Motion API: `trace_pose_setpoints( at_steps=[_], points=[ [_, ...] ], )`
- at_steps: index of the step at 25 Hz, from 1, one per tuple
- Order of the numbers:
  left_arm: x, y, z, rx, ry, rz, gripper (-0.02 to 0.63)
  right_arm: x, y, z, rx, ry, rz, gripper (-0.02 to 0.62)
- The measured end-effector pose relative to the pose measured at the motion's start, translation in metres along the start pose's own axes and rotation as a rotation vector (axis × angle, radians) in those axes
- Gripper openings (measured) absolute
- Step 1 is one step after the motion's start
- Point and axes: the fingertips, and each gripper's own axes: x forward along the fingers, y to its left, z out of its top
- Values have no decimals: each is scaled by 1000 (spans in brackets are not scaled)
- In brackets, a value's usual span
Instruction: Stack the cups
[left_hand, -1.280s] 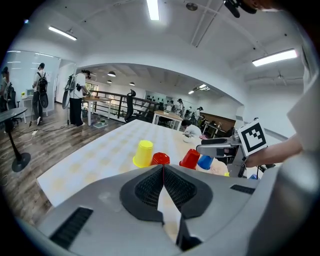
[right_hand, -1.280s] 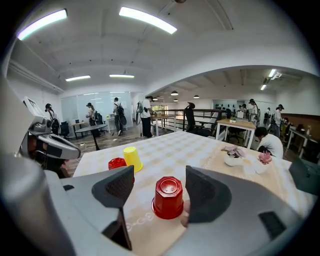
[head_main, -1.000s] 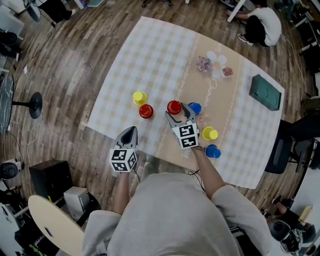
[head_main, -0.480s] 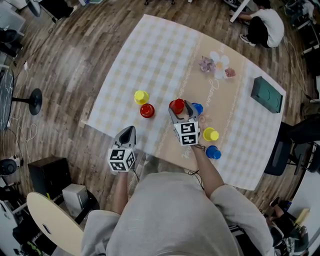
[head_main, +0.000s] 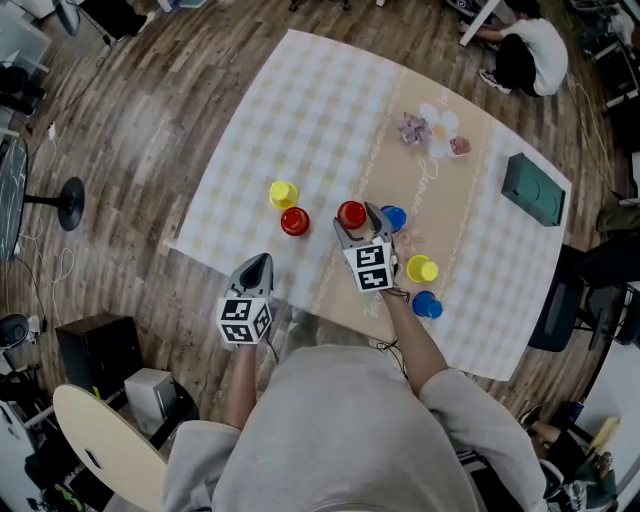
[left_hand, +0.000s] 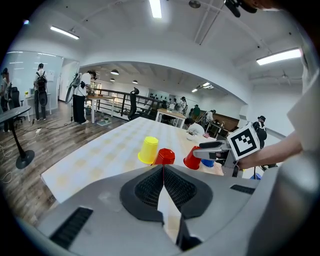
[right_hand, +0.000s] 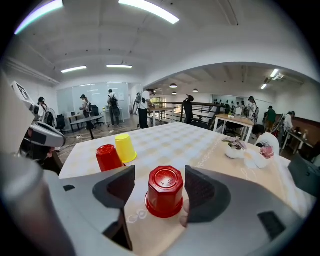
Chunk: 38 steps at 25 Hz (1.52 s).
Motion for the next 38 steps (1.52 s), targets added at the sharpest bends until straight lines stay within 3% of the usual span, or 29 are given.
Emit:
trace_pose_setpoints(
  at_steps=[6,10,19,38],
  points=[
    [-7,4,-2,-2,-1,10,15,10,-4,-10,17,29,-29,287],
    [-11,8,-2,-5,-4,21,14,13,-10,-18,30,49,-55,224],
    [-17,8,-4,-12,-16,24,15,8,-9,-12,1,46,-48,233],
    [-32,10,-5,-26,-55,48,15,-10,83,-11,-127,1,162,233]
  ],
)
